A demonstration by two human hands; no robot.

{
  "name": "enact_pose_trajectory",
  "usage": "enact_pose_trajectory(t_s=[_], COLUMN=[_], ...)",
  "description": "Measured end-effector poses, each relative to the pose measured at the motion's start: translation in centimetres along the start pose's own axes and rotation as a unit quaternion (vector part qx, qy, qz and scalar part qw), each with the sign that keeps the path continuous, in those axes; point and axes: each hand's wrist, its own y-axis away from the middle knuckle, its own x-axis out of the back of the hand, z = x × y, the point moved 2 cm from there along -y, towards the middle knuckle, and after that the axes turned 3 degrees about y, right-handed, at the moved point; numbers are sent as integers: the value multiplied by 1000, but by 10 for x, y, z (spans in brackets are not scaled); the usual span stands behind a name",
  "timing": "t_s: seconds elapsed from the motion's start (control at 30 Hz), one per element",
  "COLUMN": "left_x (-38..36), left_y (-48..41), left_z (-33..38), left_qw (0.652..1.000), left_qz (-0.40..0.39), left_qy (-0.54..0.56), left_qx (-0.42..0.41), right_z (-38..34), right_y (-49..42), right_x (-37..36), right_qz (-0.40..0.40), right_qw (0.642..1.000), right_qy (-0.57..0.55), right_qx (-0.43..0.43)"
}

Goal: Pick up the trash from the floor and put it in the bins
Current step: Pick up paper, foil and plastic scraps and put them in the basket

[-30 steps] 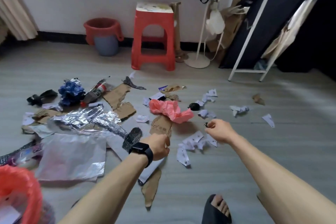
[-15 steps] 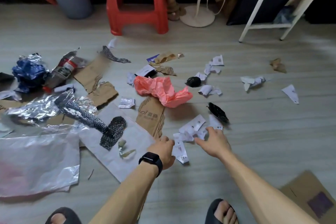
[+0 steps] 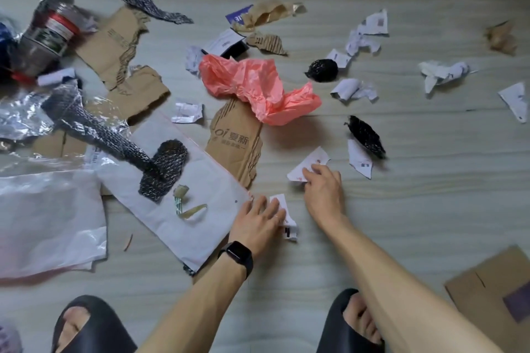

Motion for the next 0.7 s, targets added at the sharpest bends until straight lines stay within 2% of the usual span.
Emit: enact_pose_trajectory(t_s=[0.1, 0.17, 0.23, 0.43, 0.53, 0.7], left_x=[19, 24, 32, 79, 124, 188], left_y=[11, 23, 40, 95, 133, 239], left_z=[7, 4, -1, -34, -59, -117], left_qw=[1000, 995, 993, 993, 986, 960], left_qz=[-25, -82, -96, -12, 42, 99], left_qy=[8, 20, 29, 43, 34, 16], left_qx=[13, 42, 64, 110, 156, 261], right_z=[-5, -8, -10, -30, -75, -199], right_y=[11, 20, 38, 98, 113, 150], right_x=[3, 9, 14, 35, 57, 87], right_qz=[5, -28, -57, -38, -17, 25], right_qw=[1000, 1000, 998, 998, 997, 977], right_qy=[4, 11, -4, -48, -66, -128], right_qx=[14, 3, -7, 3, 43, 166])
